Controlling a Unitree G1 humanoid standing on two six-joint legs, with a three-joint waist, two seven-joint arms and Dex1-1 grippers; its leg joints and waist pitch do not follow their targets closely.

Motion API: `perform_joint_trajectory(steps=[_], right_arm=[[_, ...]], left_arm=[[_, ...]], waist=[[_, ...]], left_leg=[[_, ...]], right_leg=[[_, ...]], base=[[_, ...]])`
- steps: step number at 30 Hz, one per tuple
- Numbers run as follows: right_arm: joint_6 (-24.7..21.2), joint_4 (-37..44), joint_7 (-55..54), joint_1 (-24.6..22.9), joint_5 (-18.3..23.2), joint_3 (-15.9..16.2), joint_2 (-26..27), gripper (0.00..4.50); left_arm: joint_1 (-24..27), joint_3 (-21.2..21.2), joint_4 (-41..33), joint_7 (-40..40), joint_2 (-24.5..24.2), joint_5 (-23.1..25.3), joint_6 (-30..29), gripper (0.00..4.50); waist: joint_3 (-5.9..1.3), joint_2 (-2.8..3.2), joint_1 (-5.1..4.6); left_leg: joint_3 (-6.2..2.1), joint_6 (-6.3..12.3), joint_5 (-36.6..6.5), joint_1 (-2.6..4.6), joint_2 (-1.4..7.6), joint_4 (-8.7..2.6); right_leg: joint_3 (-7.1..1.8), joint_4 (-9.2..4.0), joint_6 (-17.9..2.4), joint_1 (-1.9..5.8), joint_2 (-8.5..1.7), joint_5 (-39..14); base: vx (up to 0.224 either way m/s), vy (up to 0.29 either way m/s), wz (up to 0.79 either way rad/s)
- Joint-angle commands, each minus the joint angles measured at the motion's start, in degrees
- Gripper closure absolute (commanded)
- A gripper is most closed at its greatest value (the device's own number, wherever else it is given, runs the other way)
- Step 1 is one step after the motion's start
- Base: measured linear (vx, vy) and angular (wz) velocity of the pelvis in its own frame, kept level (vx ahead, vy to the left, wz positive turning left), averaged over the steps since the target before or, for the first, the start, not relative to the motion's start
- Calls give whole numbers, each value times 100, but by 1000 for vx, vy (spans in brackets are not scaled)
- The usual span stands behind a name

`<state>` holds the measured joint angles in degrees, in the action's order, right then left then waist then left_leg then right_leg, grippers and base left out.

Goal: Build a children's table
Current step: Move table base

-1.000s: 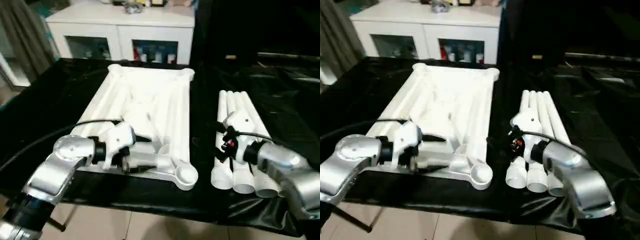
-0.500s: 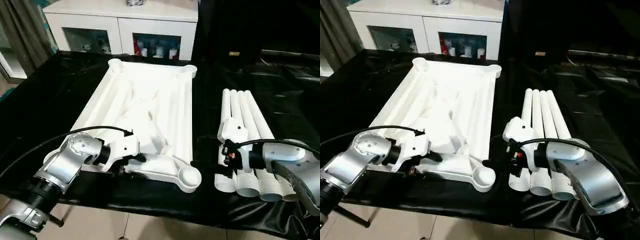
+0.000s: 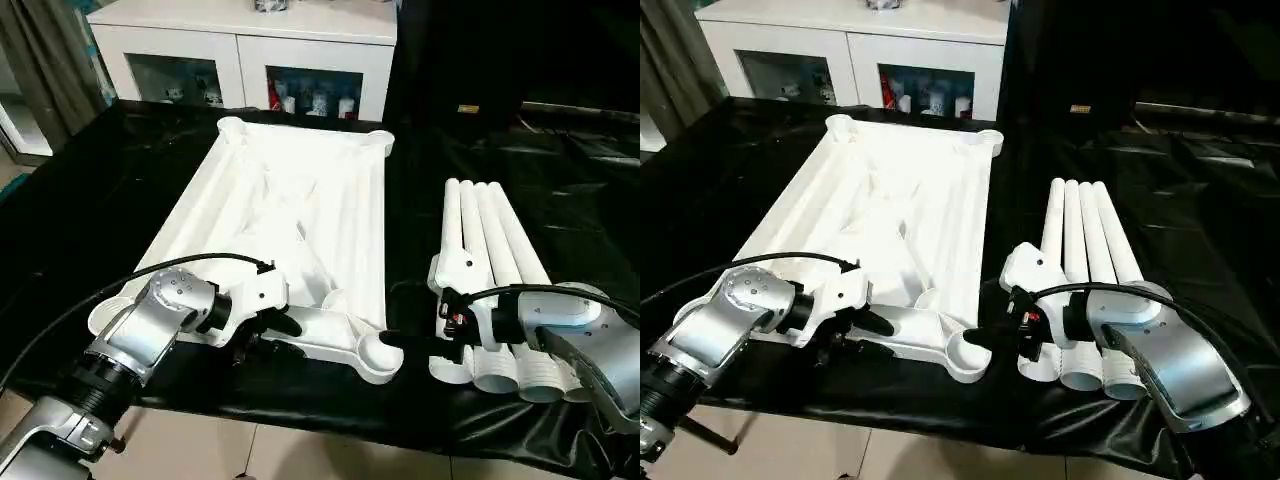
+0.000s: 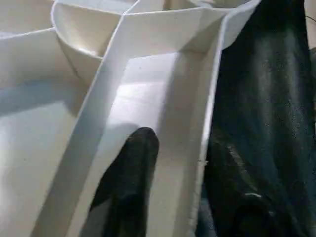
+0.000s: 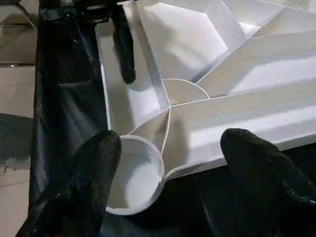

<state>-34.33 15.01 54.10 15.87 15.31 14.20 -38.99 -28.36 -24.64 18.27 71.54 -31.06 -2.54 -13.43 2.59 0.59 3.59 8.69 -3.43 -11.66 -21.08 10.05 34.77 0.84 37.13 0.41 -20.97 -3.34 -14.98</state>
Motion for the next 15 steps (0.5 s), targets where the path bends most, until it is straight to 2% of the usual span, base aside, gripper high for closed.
perform_joint_trajectory(steps=[1,2,7,9,12,15], right_arm=[[30,-26,-34,51,-28,64,-4,91],[23,-23,-41,45,-46,60,13,91],[18,-21,-76,36,-70,52,21,91],[17,-41,-133,32,-105,33,58,91],[23,-63,-289,8,-149,-3,143,91],[13,-85,-377,-5,-167,-21,187,91]], left_arm=[[-2,17,-27,-118,-14,71,-54,307],[8,24,-37,-150,-8,107,-71,329],[19,29,-23,-255,11,181,-85,369],[-8,58,102,-521,55,324,20,377],[-36,162,294,-831,78,435,94,417],[-16,248,332,-885,-1,436,68,426]], waist=[[-345,-66,29],[-344,-67,26],[-333,-71,19],[-319,-61,4],[-311,-59,-11],[-304,-60,-30]], left_leg=[[-22,444,-68,35,247,-342],[-23,428,-95,40,251,-346],[-23,377,-213,43,256,-360],[-24,320,-358,47,257,-372],[-26,244,-463,42,252,-384],[-32,173,-543,44,247,-400]], right_leg=[[-201,-352,-1577,278,-393,1059],[-201,-358,-1568,275,-390,1014],[-202,-379,-1542,269,-393,815],[-200,-406,-1519,255,-391,610],[-204,-435,-1455,251,-392,322],[-203,-448,-1413,241,-389,149]], base=[[0,0,0],[0,0,0],[0,0,0],[0,0,0],[0,0,0],[0,0,0]])
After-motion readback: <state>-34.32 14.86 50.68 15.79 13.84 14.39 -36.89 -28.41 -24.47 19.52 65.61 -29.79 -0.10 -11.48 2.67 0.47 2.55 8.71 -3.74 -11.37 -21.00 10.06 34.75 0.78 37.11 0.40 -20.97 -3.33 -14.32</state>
